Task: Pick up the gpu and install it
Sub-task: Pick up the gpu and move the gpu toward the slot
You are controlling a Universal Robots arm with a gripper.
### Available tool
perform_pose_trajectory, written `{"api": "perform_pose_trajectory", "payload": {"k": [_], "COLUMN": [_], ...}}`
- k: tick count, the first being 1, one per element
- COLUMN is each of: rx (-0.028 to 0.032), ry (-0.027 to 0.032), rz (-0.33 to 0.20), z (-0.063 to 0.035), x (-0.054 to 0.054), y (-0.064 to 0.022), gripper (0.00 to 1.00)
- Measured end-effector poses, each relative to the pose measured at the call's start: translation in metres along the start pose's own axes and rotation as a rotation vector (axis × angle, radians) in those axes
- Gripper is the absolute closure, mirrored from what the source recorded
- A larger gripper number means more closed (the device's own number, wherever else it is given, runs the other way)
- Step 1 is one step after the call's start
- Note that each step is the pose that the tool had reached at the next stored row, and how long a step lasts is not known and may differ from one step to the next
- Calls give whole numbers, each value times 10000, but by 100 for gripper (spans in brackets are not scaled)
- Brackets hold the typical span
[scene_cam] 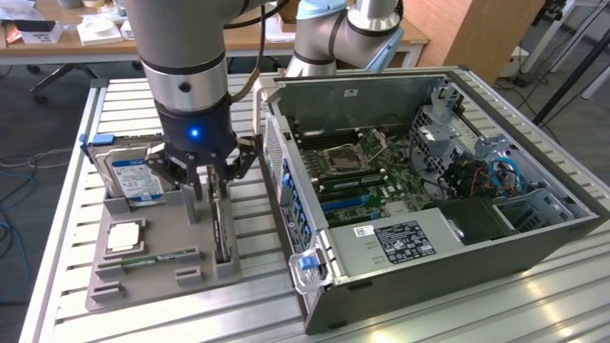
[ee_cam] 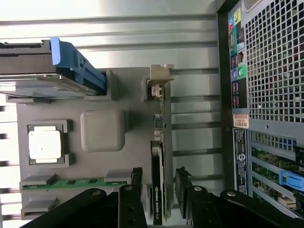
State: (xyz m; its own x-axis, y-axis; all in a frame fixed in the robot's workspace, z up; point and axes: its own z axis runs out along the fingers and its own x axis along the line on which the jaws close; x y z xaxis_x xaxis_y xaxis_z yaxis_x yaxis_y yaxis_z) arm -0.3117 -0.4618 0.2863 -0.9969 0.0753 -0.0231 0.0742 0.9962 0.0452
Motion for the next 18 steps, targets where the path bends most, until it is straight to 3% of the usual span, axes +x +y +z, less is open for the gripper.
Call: {"api": "perform_pose_trajectory", "payload": {"k": [11, 18], "rx": [-2, 0], "ry": [1, 3], "rz": [2, 0], "z": [55, 135], "x": [-12, -16], "y": [-15, -67], "gripper": [59, 59]}}
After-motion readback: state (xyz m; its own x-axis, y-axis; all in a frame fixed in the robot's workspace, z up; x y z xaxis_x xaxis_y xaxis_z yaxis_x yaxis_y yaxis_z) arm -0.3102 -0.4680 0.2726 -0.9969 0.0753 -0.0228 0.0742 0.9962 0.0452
